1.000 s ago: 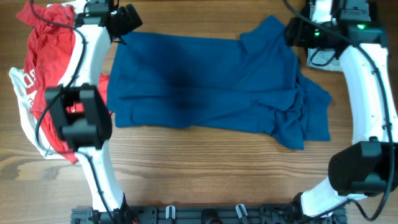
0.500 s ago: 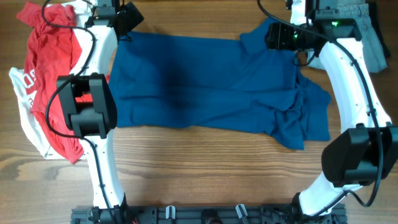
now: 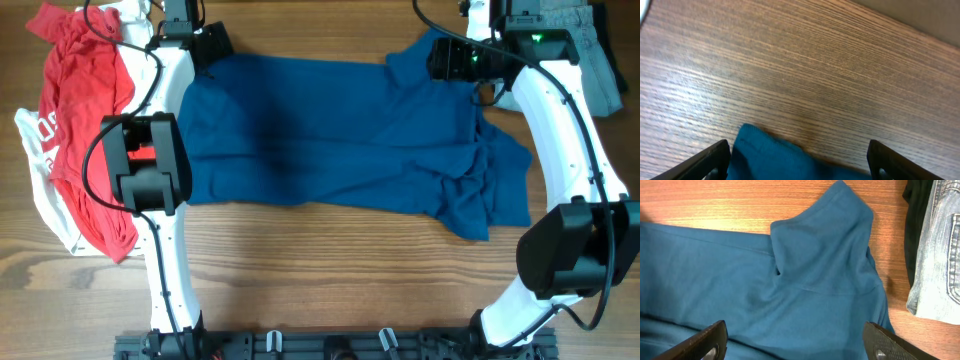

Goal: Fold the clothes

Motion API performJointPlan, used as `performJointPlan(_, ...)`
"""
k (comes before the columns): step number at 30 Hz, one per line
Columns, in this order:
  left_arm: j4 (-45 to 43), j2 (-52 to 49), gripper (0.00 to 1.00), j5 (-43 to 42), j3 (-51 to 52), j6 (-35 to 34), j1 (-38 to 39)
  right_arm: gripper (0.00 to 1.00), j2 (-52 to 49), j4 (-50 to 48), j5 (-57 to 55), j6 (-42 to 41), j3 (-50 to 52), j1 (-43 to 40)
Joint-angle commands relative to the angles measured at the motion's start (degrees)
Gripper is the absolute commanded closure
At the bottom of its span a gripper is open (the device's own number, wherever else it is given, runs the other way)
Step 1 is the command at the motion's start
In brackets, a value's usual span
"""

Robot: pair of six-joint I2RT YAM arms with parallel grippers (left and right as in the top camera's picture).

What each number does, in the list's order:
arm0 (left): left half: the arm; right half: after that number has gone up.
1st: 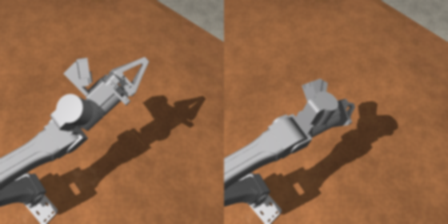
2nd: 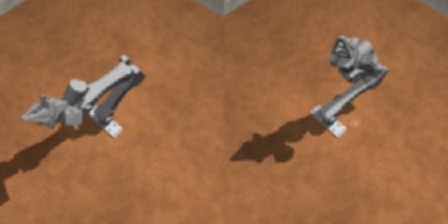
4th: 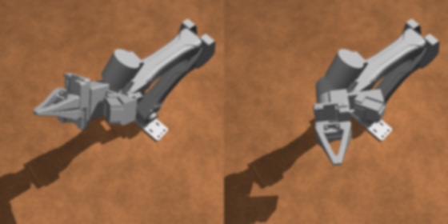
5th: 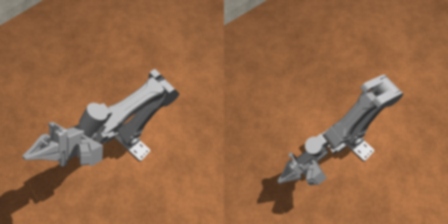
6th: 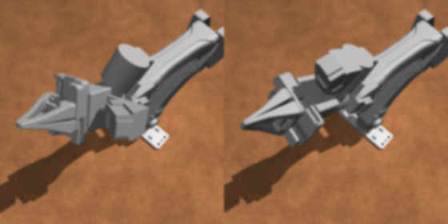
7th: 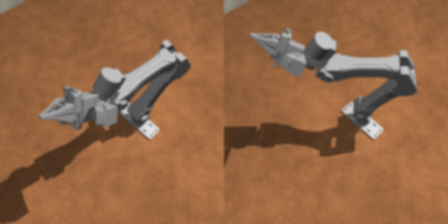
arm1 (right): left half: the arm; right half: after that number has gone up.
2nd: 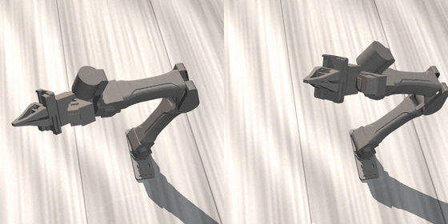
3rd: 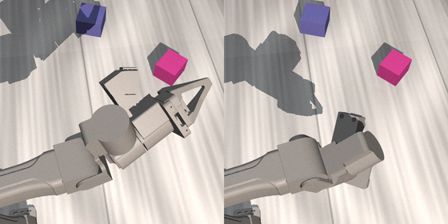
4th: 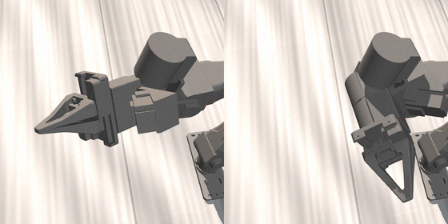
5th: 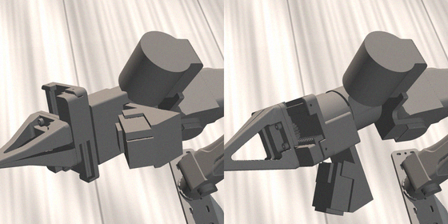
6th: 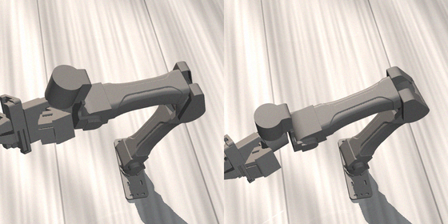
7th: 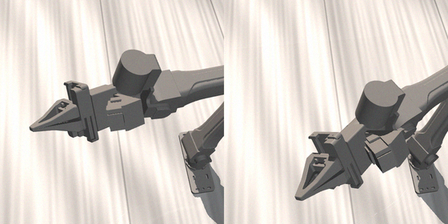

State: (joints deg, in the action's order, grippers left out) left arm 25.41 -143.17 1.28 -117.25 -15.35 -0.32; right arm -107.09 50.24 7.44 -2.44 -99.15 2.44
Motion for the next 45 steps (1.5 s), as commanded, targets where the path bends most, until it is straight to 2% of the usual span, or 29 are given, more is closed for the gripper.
performJointPlan(1,-0.61,-1.14,0.13,1.4,-1.16,6.56,0.11,0.13,-1.27,-0.11,-0.66,0.83,-0.85,0.02)
performJointPlan(8,-1.07,-3.32,0.16,1.4,-1.16,7.76,0.09,0.14,-1.27,-0.11,-0.66,0.83,-0.85,0.02)
performJointPlan(14,-1.31,-4.0,0.25,1.99,-1.16,8.76,0.09,0.14,-1.27,-0.17,-0.68,0.83,-0.85,0.0)
performJointPlan(20,-1.81,-3.98,0.64,2.29,-1.16,8.74,0.11,0.18,-1.27,-0.79,-1.55,0.7,-0.85,0.0)
performJointPlan(21,-1.86,-3.98,0.77,2.6,-1.16,8.72,0.11,0.19,-1.27,-1.05,-1.81,0.46,-0.85,0.0)
performJointPlan(23,-1.68,-3.87,0.96,3.43,-1.16,8.44,0.11,0.22,-1.36,-2.01,-2.82,-0.87,-0.85,-0.04)
performJointPlan(30,6.69,0.85,0.96,13.0,-1.16,1.7,-0.11,0.23,-5.99,-11.54,-3.45,-0.52,-0.85,-0.66)
performJointPlan(35,13.77,5.55,0.96,13.11,-1.16,-3.26,-0.42,0.22,-15.63,-22.58,-3.85,-0.28,-0.87,-1.9)
performJointPlan(40,18.23,7.15,0.96,9.68,-1.16,-3.61,-0.11,0.2,-23.91,-33.59,-3.82,-0.61,-0.87,-2.34)
performJointPlan(45,20.85,7.17,0.96,9.49,-1.16,-3.63,0.66,0.18,-28.22,-39.82,-3.87,-1.07,-0.9,-2.36)
